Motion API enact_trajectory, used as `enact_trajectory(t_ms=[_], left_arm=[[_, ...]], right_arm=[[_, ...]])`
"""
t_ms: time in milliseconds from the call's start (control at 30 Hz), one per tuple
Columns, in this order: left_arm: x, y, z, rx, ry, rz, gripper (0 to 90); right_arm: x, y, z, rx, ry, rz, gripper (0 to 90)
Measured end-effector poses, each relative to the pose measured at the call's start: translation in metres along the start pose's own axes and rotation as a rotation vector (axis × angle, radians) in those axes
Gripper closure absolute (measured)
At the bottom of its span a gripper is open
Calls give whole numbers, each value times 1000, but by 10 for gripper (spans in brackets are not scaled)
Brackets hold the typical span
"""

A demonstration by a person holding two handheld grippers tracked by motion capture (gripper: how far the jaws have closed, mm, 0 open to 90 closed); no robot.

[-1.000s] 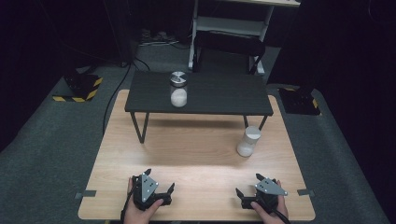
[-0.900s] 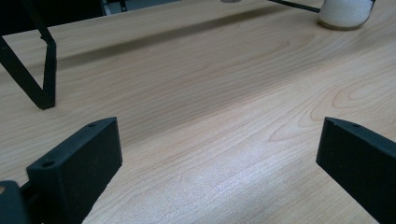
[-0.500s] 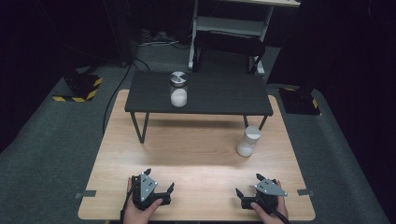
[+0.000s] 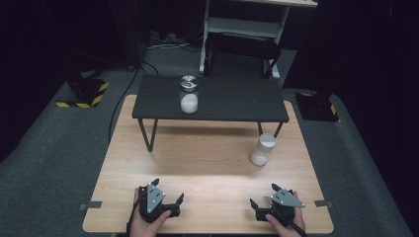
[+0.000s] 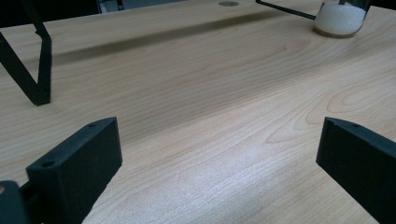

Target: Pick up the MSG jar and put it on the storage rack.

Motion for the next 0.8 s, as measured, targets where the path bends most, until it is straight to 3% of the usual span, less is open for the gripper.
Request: enact_trajectory(t_ms=[300,800], left_arm=[[0,0,0,-8,-1,15,6],[0,-2,0,-15,4,0,6]], right_arm=[[0,-3,0,-21,6,17,0],[19,-2,-4,-61,78,54,0]])
Point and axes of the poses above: each handheld gripper's, and its own axes: z roughly forward along the jaws, x roughly out of its top, y roughly to its right, the point moved 2 cm from there along z, roughly forward along the jaws, and after that the axes turned 5 degrees about z, right-handed, at the moved point
